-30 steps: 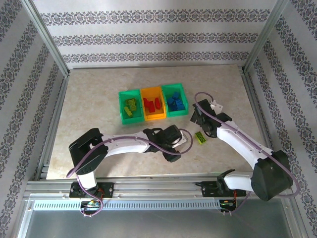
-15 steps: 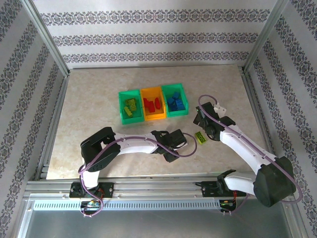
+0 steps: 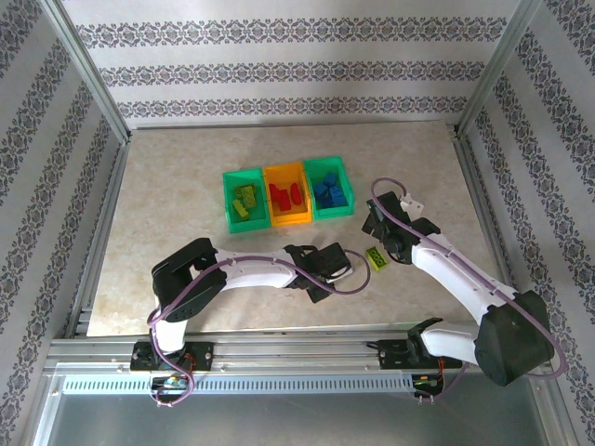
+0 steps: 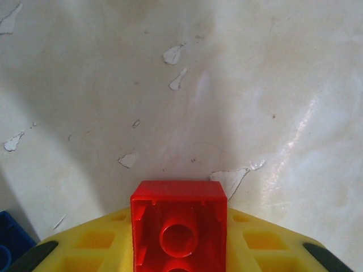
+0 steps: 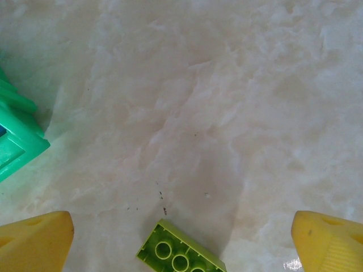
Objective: Sort the legos into containers by color
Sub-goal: Pick up the lego from the middle-left of the table, then place the lego in the container.
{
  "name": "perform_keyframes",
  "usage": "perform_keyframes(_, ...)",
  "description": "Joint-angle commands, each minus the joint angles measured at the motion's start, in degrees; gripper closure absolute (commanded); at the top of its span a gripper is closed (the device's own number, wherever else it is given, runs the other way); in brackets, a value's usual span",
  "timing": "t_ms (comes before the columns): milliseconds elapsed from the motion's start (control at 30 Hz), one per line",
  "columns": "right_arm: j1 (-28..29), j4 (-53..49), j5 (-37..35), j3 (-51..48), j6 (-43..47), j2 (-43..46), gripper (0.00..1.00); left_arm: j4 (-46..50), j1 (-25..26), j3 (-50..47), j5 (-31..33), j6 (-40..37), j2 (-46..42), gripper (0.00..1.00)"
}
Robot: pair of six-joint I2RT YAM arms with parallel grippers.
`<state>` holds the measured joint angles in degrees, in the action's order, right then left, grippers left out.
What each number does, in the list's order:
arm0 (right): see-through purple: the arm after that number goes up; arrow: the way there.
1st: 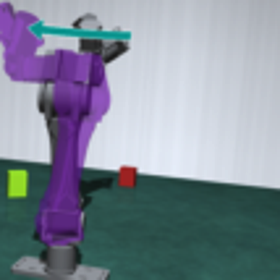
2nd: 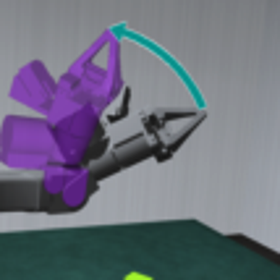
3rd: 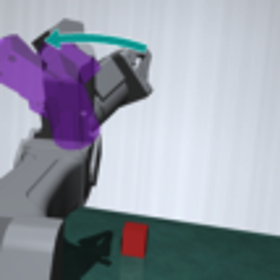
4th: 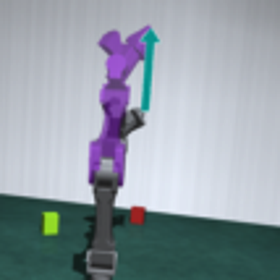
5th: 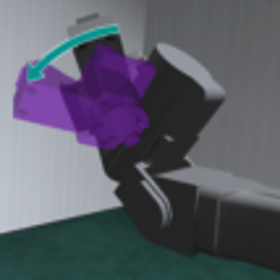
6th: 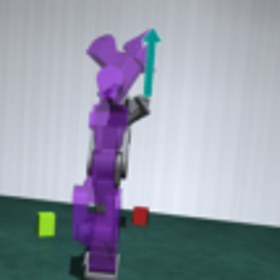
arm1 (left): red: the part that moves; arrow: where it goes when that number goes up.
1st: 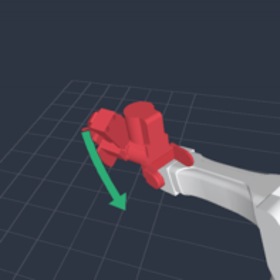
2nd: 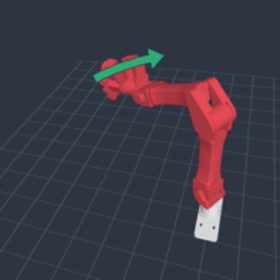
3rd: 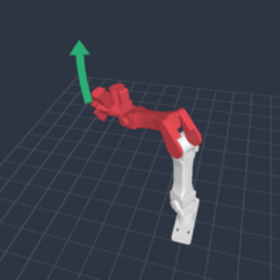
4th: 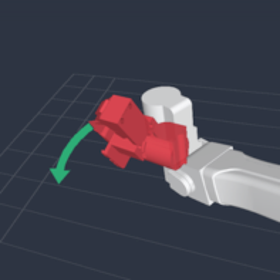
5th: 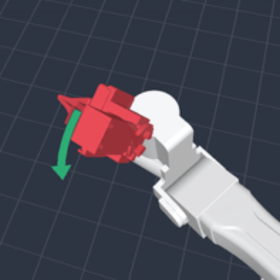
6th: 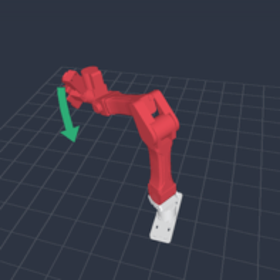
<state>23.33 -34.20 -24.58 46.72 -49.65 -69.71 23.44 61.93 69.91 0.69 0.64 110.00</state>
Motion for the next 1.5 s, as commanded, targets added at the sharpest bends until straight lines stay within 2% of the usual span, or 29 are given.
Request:
perform_keyframes(0, -0.7, 0.0, -0.2, 0.0, -1.0, -0.3, 0.02, 2.8, 0.5, 0.9, 1.3, 0.4, 0.4, 0.68)
perform_keyframes(300, -0.7, -0.2, -0.4, -0.3, -0.8, 1.1, 0.02, 2.6, -0.1, 4.1, 4.6, 0.3, -2.7, 0.72)
perform_keyframes(567, -0.6, -0.1, -0.7, -1.0, -0.9, 3.0, 0.02, 1.9, -3.8, 8.5, 9.6, 0.2, -5.7, 0.73)
perform_keyframes(867, 1.1, 1.1, -0.9, -1.2, 0.4, 3.7, 0.02, 0.9, -15.3, 14.5, 11.2, 5.2, -6.9, 0.75)
perform_keyframes(1133, 5.7, 4.4, -1.8, -0.8, 1.3, 1.8, 0.02, 1.5, -27.2, 21.2, 7.6, 12.3, -2.1, 0.75)
perform_keyframes(1467, 14.8, 5.1, -4.6, 2.7, 2.3, -3.9, 0.02, 9.9, -32.4, 38.9, 7.3, 15.1, 11.3, 0.75)
